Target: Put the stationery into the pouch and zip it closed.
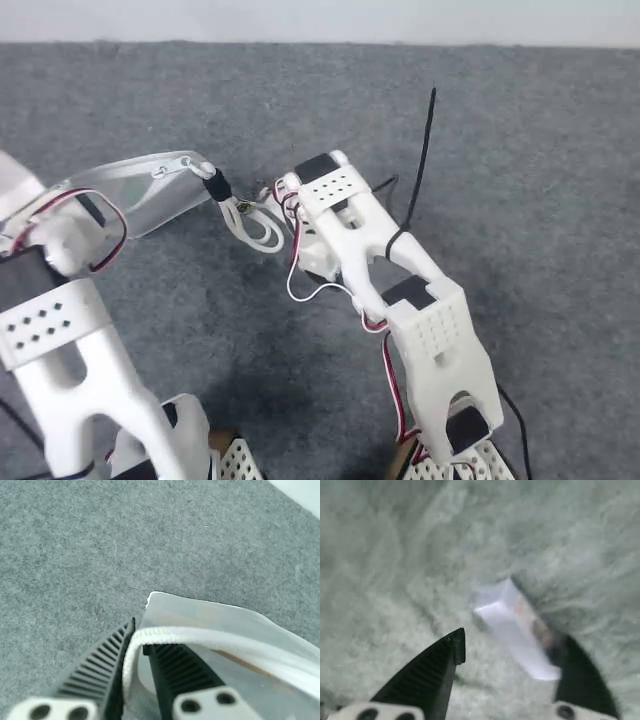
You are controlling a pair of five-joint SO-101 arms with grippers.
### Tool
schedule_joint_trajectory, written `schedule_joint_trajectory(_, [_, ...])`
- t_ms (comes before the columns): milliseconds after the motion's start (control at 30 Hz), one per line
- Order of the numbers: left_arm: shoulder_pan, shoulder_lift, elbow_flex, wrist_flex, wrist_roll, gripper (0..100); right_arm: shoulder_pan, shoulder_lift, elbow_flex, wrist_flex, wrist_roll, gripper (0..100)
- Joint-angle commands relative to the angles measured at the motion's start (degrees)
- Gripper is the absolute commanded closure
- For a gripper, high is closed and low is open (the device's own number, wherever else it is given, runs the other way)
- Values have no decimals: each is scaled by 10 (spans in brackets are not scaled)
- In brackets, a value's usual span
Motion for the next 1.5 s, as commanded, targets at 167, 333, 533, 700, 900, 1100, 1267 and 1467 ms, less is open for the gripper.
schedule_joint_trajectory(167, [-7, 0, -3, -19, 11, 988, 3, -28, -4, -11, 0, 973])
schedule_joint_trajectory(333, [-7, 0, -3, -19, 11, 988, 4, -81, -1, -9, -81, 992])
schedule_joint_trajectory(533, [-7, 0, -4, -19, 11, 988, 0, -136, -1, 17, -143, 992])
schedule_joint_trajectory(700, [-7, 0, -4, -19, 11, 988, 0, -189, 0, 19, -175, 992])
schedule_joint_trajectory(900, [-3, -3, -6, -15, -11, 988, -22, -240, 1, 42, -198, 992])
schedule_joint_trajectory(1100, [24, -4, -10, -4, -16, 988, -43, -307, 1, 68, -224, 992])
schedule_joint_trajectory(1267, [65, 1, -74, 71, -47, 988, -40, -400, 62, 41, -251, 992])
schedule_joint_trajectory(1467, [117, 2, -130, 129, -58, 988, -39, -574, 210, -52, -292, 992])
